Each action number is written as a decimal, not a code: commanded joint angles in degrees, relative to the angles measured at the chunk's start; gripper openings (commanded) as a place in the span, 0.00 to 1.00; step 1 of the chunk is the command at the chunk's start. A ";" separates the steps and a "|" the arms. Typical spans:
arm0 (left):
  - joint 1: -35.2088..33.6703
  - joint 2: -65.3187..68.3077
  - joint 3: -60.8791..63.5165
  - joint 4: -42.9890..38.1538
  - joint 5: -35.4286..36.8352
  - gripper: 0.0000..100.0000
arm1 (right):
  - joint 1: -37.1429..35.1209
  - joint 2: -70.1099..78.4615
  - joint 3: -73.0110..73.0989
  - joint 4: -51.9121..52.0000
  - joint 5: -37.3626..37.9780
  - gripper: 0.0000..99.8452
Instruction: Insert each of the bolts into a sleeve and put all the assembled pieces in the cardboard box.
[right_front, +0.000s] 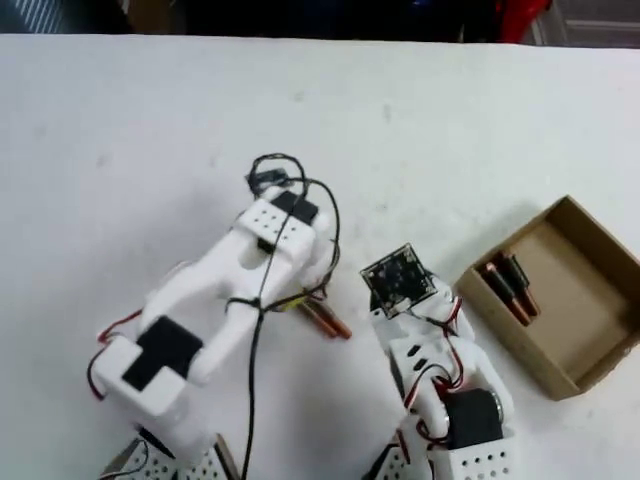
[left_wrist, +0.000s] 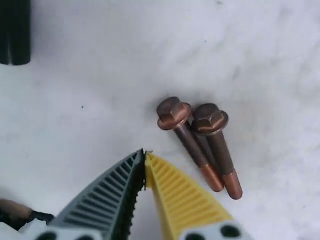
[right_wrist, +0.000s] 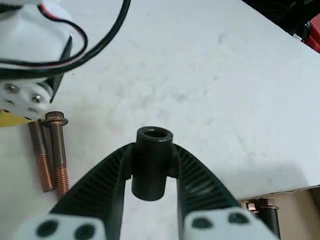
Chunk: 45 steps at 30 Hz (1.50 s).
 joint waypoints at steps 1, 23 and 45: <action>0.92 2.15 -5.10 -0.79 0.62 0.02 | 0.57 -0.48 -0.26 -1.36 -0.26 0.02; 0.84 3.56 -4.92 -6.86 3.43 0.02 | 0.66 -0.57 -0.26 -1.36 -0.26 0.02; 1.01 9.27 -5.54 -6.24 3.43 0.34 | 0.66 -0.57 -0.26 -1.36 -0.18 0.02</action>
